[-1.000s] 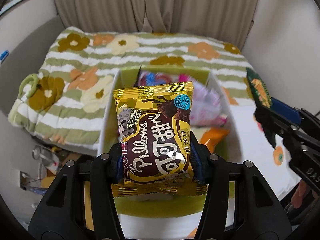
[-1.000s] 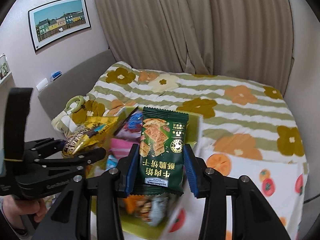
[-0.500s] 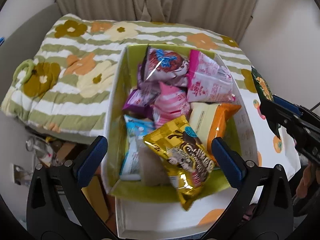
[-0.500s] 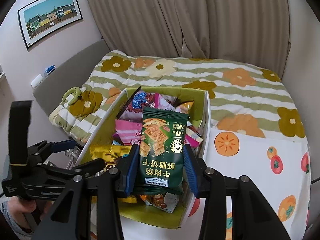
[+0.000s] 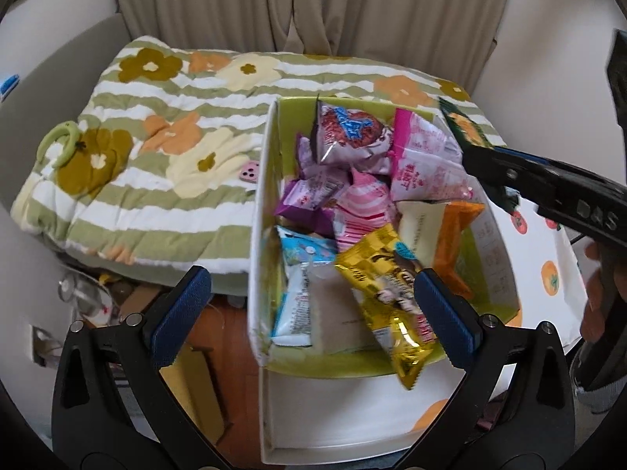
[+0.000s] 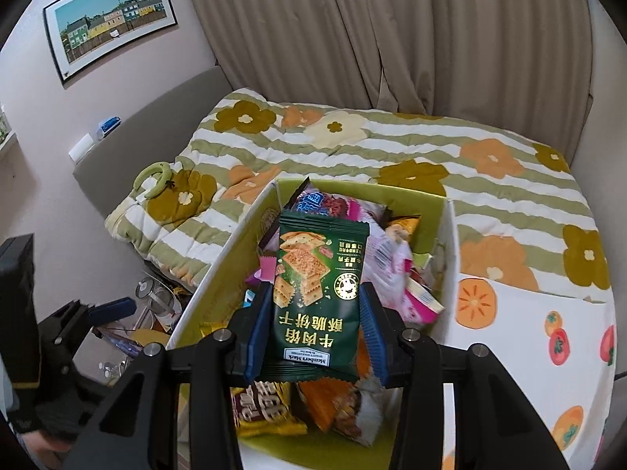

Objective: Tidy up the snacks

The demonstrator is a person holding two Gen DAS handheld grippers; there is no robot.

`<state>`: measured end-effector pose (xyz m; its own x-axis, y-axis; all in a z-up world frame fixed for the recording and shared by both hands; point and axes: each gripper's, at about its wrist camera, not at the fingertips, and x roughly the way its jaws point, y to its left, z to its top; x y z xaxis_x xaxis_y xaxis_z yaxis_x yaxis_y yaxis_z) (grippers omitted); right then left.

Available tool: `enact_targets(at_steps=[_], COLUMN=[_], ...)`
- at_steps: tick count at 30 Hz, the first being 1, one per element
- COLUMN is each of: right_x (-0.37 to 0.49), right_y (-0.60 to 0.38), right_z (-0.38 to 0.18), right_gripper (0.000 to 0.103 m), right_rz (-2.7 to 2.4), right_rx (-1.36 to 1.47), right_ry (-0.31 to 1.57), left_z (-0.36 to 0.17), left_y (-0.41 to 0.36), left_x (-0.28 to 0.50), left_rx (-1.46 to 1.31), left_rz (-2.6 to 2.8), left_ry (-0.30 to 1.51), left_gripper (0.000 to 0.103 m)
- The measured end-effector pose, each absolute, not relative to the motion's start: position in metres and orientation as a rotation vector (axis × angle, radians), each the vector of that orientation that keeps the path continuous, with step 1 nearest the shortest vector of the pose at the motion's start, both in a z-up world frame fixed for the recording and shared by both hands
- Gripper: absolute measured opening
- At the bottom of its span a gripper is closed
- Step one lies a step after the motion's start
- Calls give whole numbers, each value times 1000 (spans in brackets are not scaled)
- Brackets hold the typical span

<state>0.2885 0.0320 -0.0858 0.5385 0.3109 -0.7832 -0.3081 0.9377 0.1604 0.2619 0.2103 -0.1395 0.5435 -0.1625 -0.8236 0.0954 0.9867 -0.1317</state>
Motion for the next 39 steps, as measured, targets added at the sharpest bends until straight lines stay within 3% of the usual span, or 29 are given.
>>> enact_targets(at_steps=[4,8,9,17,31,33,39], right_x=[301,290,285,256,145,128,83], right_y=[38,31,28,7,-88,-101,-141], right_z=[-103,-103,-102,-87,10,19,26], right_gripper=[45,92,95,95,95,102,103], right_rz=[369,347,339,336,263,225,101], right_rx=[58,119,117,121,52,34,3], right_ry=[978,960,954,936,706,680,646], left_z=[-148,-152,-152,-128,-33,-23,-11], left_y=[215,215,215,200,106,91,60], left_x=[263,258,256,233,138,120,82], left_rx=[-65,-54,-56,-61,-46,-34,-7], left_rz=[-159,-147,-146,-107,-137,-141,-135], left_ry=[1004,1004,1003,948,718,683,616], left_gripper=[102,102,102,102,102,102,102])
